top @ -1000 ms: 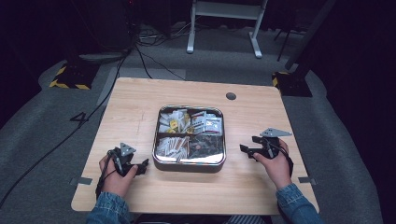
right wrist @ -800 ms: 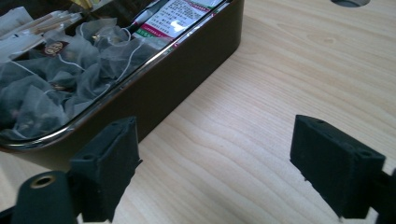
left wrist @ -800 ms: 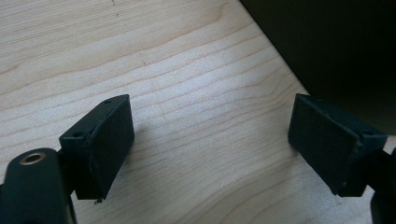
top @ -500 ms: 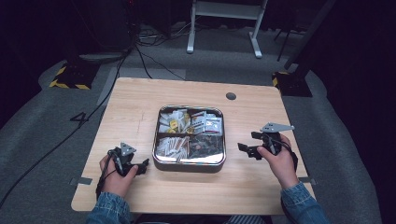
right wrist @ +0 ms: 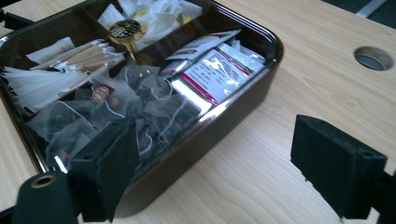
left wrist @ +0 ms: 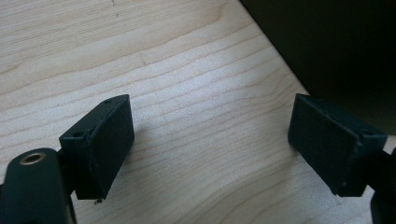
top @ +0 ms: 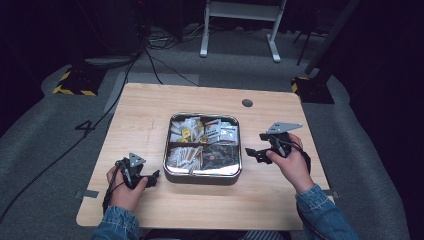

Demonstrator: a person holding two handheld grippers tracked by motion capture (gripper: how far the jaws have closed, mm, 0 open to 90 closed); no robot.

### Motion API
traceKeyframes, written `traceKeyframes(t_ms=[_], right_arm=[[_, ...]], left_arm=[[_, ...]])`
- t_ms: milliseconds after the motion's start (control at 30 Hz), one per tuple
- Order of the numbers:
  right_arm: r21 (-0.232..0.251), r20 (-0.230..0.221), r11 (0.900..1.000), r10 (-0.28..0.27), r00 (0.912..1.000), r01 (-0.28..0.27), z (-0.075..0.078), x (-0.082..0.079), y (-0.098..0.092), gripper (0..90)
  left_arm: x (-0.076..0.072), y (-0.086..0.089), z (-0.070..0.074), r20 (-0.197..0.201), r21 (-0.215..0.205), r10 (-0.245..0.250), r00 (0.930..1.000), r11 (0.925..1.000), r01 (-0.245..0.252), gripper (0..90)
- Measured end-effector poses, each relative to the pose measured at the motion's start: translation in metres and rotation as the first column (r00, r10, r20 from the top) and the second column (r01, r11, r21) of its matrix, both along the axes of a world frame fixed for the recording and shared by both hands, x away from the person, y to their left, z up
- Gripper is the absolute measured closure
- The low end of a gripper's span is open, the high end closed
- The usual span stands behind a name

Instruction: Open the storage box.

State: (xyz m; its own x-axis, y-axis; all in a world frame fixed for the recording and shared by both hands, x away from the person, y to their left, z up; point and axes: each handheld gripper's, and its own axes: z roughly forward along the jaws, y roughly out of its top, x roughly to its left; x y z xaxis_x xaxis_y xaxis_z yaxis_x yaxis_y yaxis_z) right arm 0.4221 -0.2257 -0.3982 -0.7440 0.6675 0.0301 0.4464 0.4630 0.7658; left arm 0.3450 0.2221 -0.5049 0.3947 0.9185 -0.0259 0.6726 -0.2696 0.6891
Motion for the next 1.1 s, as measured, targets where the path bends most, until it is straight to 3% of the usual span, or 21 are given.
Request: traceKeyframes(t_ms=[300, 400, 500, 633, 867, 967, 1100], right_arm=[[0.022, 0.002, 0.999, 0.047, 0.9989, -0.047, 0.006, 0.016, 0.027, 16.4], [0.036, 0.008, 0.996, 0.080, 0.9968, -0.080, 0.002, 0.022, 0.036, 17.4], [0.056, -0.006, 0.996, 0.071, 0.9974, -0.071, -0.006, 0.027, 0.045, 23.8], [0.026, -0.018, 0.987, 0.160, 0.9870, -0.160, -0.010, 0.030, 0.059, 22.9], [0.024, -0.012, 0.981, 0.195, 0.9808, -0.194, -0.013, 0.037, 0.084, 19.6], [0.039, -0.060, 0.975, 0.223, 0.9730, -0.221, -0.014, 0.038, 0.095, 24.1], [0.035, -0.068, 0.973, 0.230, 0.9709, -0.228, -0.021, 0.043, 0.106, 26.4]], left_arm=[[0.000, 0.000, 0.000, 0.000, 0.000, 0.000, 1.0000, 1.0000, 0.000, 14.9], [0.000, 0.000, 0.000, 0.000, 0.000, 0.000, 1.0000, 1.0000, 0.000, 14.9], [0.000, 0.000, 0.000, 0.000, 0.000, 0.000, 1.0000, 1.0000, 0.000, 14.9], [0.000, 0.000, 0.000, 0.000, 0.000, 0.000, 1.0000, 1.0000, 0.000, 14.9], [0.000, 0.000, 0.000, 0.000, 0.000, 0.000, 1.0000, 1.0000, 0.000, 14.9], [0.000, 0.000, 0.000, 0.000, 0.000, 0.000, 1.0000, 1.0000, 0.000, 14.9], [0.000, 0.000, 0.000, 0.000, 0.000, 0.000, 1.0000, 1.0000, 0.000, 14.9]])
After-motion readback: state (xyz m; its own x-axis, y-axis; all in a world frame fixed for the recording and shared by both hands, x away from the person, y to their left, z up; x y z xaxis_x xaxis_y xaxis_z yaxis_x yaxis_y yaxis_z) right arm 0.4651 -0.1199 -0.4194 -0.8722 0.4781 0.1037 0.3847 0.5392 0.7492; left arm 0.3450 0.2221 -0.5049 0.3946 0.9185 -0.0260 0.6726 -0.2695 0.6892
